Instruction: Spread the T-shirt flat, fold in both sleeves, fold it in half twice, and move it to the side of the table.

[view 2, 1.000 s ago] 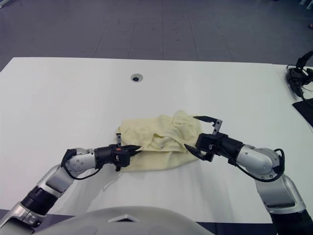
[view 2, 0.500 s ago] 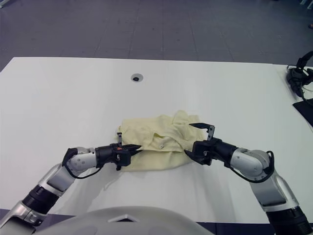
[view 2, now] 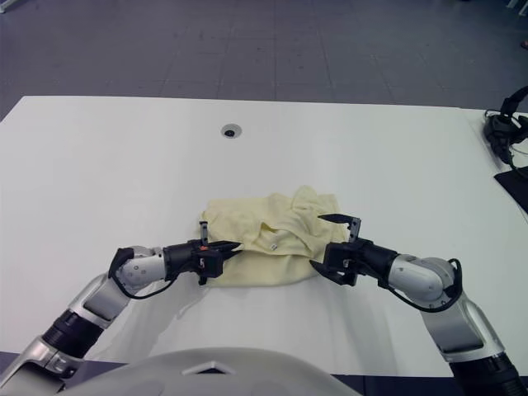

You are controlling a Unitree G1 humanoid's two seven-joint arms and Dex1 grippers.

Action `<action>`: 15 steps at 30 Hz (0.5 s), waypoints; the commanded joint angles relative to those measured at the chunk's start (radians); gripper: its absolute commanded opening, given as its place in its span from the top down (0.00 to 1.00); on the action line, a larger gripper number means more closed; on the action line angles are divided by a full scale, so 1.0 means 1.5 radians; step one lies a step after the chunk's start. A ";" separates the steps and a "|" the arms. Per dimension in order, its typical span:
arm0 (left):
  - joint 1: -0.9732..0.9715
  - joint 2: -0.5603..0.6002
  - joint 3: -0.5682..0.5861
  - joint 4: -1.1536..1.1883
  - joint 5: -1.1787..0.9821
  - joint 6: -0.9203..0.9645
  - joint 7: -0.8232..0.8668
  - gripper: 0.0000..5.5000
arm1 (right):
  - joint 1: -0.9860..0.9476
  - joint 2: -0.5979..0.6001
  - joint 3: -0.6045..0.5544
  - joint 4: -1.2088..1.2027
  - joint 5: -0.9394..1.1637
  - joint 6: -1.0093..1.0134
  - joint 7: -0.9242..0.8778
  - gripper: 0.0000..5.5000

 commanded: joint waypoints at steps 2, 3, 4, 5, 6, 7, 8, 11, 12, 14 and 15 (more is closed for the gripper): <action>0.002 0.005 -0.004 0.007 0.017 0.005 -0.002 1.00 | -0.016 0.002 0.014 0.019 -0.022 0.009 -0.012 0.02; 0.003 0.006 -0.003 0.006 0.017 0.005 -0.002 1.00 | -0.017 0.002 0.016 0.020 -0.024 0.009 -0.013 0.02; 0.003 0.006 -0.003 0.005 0.017 0.005 -0.002 1.00 | -0.018 0.003 0.018 0.023 -0.026 0.009 -0.016 0.02; 0.004 0.006 -0.003 0.004 0.016 0.005 -0.002 1.00 | -0.020 0.003 0.020 0.027 -0.029 0.009 -0.019 0.02; 0.005 0.007 -0.002 0.003 0.016 0.005 -0.002 1.00 | -0.023 0.005 0.020 0.031 -0.032 0.009 -0.024 0.02; 0.005 0.007 -0.002 0.003 0.016 0.005 -0.002 1.00 | -0.025 0.007 0.019 0.033 -0.033 0.009 -0.028 0.02; 0.006 0.007 -0.002 0.003 0.016 0.005 -0.002 1.00 | -0.026 0.008 0.018 0.034 -0.033 0.008 -0.032 0.02; 0.006 0.008 -0.003 0.005 0.018 0.002 -0.002 1.00 | -0.026 0.013 0.013 0.035 -0.027 0.009 -0.041 0.02; 0.004 0.007 -0.005 0.005 0.018 0.002 -0.003 1.00 | -0.020 0.015 0.007 0.030 -0.020 0.009 -0.044 0.02; 0.003 0.007 -0.006 0.005 0.018 0.000 -0.004 1.00 | -0.014 0.018 -0.006 0.018 -0.002 0.011 -0.046 0.02; 0.003 0.007 -0.006 0.004 0.018 0.000 -0.005 1.00 | -0.014 0.019 -0.011 0.014 0.005 0.013 -0.048 0.02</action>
